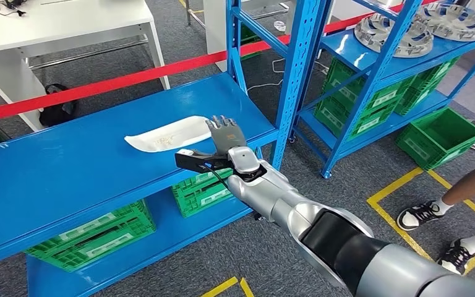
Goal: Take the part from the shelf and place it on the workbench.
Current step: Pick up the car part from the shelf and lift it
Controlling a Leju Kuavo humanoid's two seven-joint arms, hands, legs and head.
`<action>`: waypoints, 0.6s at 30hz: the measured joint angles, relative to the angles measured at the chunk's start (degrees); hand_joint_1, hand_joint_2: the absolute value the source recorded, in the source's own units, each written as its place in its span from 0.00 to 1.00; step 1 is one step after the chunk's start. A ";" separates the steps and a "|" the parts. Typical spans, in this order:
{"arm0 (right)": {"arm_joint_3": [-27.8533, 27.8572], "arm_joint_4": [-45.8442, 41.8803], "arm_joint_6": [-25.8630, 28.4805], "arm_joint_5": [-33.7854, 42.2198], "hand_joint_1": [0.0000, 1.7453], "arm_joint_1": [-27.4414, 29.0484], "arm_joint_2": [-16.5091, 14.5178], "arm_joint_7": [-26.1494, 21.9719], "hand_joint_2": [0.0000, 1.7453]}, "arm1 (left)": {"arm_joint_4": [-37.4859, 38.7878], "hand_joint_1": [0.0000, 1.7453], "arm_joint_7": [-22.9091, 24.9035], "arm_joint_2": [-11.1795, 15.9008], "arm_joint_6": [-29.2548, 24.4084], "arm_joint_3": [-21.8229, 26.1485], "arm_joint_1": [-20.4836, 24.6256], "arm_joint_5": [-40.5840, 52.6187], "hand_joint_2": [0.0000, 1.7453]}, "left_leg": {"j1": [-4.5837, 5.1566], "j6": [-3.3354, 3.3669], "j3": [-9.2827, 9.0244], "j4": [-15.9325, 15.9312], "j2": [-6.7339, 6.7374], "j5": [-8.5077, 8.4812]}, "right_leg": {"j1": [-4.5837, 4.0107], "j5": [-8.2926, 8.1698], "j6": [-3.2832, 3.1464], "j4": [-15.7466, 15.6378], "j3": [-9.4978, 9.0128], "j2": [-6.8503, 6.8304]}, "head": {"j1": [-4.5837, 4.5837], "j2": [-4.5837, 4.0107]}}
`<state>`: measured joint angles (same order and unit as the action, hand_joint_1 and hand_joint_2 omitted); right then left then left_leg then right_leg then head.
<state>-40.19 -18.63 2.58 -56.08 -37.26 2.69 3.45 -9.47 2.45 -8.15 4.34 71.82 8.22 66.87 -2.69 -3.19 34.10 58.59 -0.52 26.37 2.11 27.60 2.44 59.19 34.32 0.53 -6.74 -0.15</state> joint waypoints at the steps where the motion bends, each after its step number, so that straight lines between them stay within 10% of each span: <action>1: -0.01 0.02 0.07 0.00 0.00 0.06 -0.07 0.01 0.00 | -0.01 0.00 0.01 0.01 -0.01 0.00 -0.02 -0.01 0.00 | 0.05 -0.45 -0.04 -0.17 -0.07 -0.05 | -0.18 -0.07 -0.73 0.20 0.16 0.15 | -0.02 0.00; 4: -0.01 0.03 0.16 -0.01 0.00 0.10 -0.17 0.00 0.00 | 0.04 0.00 0.04 -0.09 -0.01 0.00 -0.07 -0.01 0.00 | -0.15 -1.24 0.49 0.68 0.15 0.71 | -0.16 -0.32 -2.35 0.27 0.33 0.04 | 0.06 0.00; 9: -0.01 0.05 0.16 -0.01 0.00 0.55 -0.23 -0.06 0.00 | 0.05 0.00 0.05 -0.05 -0.01 0.00 -0.17 -0.01 0.00 | 0.85 -0.45 7.67 16.63 0.42 7.96 | -1.04 -0.26 -3.66 0.20 0.27 -0.16 | 0.14 0.00; 14: -0.01 0.05 0.17 0.00 0.00 0.63 -0.33 -0.08 0.00 | 0.00 0.00 0.08 0.08 -0.01 0.00 -0.08 -0.01 0.00 | 2.52 2.32 0.16 2.38 0.66 1.74 | -1.93 -0.02 -3.51 0.13 -0.28 -0.14 | 0.12 0.00; 18: -0.01 0.05 0.16 -0.01 0.00 0.70 -0.38 -0.10 0.00 | -0.01 0.00 0.08 0.05 -0.01 0.00 -0.09 -0.01 0.00 | 2.74 3.42 -1.27 -0.45 0.76 1.27 | -1.90 -0.64 -2.18 0.32 -0.78 -0.22 | 0.13 0.00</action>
<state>-40.19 -18.58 2.74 -56.09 -36.56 2.31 3.35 -9.48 2.53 -8.10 4.33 71.82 8.13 66.86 0.05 0.23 32.83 58.13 0.24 27.64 0.21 26.96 0.27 59.51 33.53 0.31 -6.61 -0.15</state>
